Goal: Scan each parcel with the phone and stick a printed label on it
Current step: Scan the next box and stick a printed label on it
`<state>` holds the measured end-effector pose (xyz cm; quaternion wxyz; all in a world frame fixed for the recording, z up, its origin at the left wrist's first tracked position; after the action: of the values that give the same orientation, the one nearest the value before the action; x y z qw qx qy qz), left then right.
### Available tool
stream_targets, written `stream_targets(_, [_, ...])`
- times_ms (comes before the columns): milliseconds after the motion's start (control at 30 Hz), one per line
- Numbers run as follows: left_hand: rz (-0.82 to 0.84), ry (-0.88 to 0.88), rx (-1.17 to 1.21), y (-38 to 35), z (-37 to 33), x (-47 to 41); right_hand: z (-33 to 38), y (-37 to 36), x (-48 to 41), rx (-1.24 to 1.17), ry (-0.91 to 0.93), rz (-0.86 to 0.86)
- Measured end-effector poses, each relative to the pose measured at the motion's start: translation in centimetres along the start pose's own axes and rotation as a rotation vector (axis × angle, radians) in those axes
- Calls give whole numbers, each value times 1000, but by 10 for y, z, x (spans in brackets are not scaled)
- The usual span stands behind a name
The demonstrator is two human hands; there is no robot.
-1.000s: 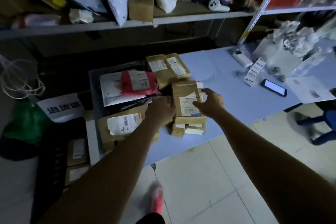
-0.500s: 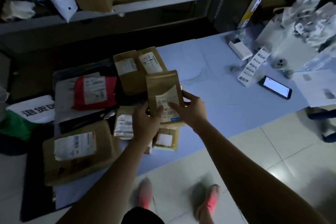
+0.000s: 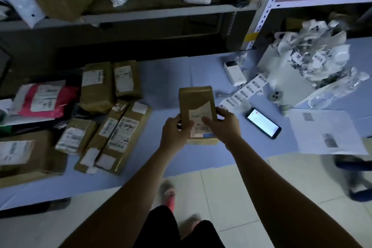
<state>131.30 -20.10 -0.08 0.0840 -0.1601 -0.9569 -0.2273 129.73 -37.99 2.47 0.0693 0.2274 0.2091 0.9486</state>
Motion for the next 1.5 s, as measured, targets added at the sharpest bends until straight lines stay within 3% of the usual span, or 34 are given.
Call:
stream_targets(233, [53,133,94,-88,20,-40,-81,35,-35,27,-127,6])
stream_targets(400, [-32,216,211,-119,20,-42,-101,57,-59,131,-126,162])
stream_targets(600, [-102,284,130,-131,12,-42,-124,134,-98,481,38,-39])
stream_targets(767, [-270,325,45,-140,4,-29,-159,169,-136,792,-114,189])
stream_targets(967, [-226,199,-2,-159,-13,-10,-173,175,-148,854,41,241])
stream_targets(1067, [-195,258,-63,-172,-13,-4,-171,175,-154,882,44,264])
stream_targets(1233, [-167,260,-118,-172,-14,1,-166,173,-154,646,53,250])
stream_targets(1367, [-246,255,-172,-154,-10,10,-144,175,-146,468,243,243])
stream_targets(1500, [-295,272,-203,-131,-1,15,-108,168,-125,650,404,382])
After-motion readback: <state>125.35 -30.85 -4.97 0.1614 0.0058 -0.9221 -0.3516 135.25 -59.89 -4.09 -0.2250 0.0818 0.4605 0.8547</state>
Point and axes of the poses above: each hand's wrist, its own x-axis away from the middle knuckle, its own y-axis out of the back of the hand, z = x × y, the point moved 1 cm from there along -x, towards the middle knuckle, and after that the axes turned 10 degrees about z, right-handed, at the moved point
